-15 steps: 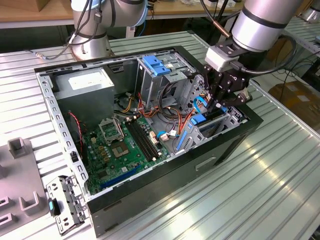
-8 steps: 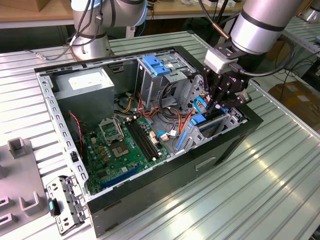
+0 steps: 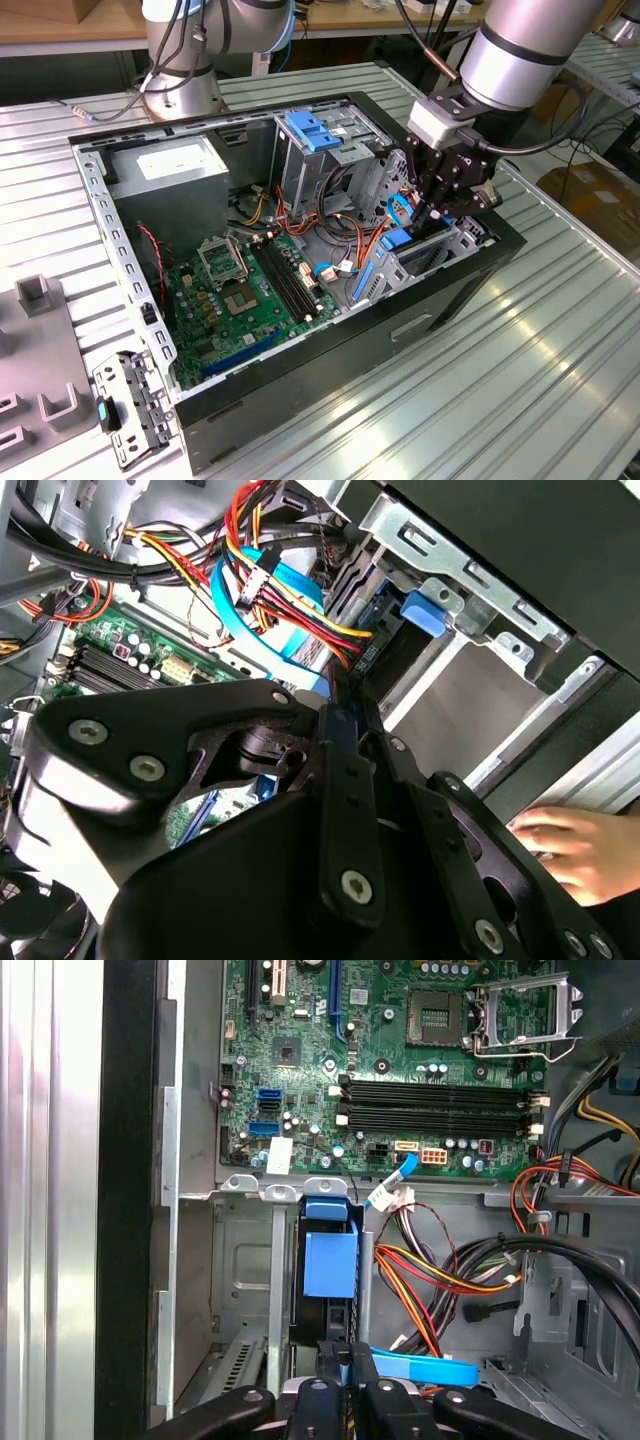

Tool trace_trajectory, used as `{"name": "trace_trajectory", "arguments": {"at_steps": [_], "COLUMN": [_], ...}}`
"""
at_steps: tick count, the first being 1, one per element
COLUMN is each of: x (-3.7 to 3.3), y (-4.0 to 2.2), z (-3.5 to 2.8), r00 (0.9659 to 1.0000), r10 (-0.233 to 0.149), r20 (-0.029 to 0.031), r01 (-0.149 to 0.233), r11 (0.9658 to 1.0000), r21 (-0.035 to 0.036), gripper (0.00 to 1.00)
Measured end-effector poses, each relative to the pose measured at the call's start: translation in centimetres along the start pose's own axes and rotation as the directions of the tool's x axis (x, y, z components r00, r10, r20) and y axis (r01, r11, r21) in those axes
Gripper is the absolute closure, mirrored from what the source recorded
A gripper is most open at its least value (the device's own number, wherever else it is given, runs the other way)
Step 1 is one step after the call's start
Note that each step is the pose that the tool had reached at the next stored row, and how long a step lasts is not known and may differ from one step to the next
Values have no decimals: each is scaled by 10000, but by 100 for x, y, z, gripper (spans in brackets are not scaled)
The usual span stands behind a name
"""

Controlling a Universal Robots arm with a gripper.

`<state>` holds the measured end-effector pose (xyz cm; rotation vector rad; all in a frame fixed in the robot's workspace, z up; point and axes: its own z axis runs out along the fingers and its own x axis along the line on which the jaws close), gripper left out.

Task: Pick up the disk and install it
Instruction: 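Insert the second disk wire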

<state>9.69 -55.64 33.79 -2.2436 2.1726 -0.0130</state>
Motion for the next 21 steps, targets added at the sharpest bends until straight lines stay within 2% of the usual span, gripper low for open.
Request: {"name": "trace_trajectory", "arguments": {"at_steps": [1,2,3,5,10,12,21], "x": [-1,-1,-1,-2,-2,-2,-2], "y": [-1,-2,-4,-5,-6,-6,-6], "z": [-4,-56,-132,-174,-180,-181,-195], "r00": [10000,10000,10000,10000,10000,10000,10000], "r10": [-2,0,1,1,1,1,0], "r20": [20,21,8,2,1,1,1], "r01": [2,0,-1,-1,-1,-1,0], "r11": [10000,10000,10000,10000,10000,10000,10000], "r21": [4,2,0,0,0,0,0], "gripper": [83,76,76,76,78,89,89]}}
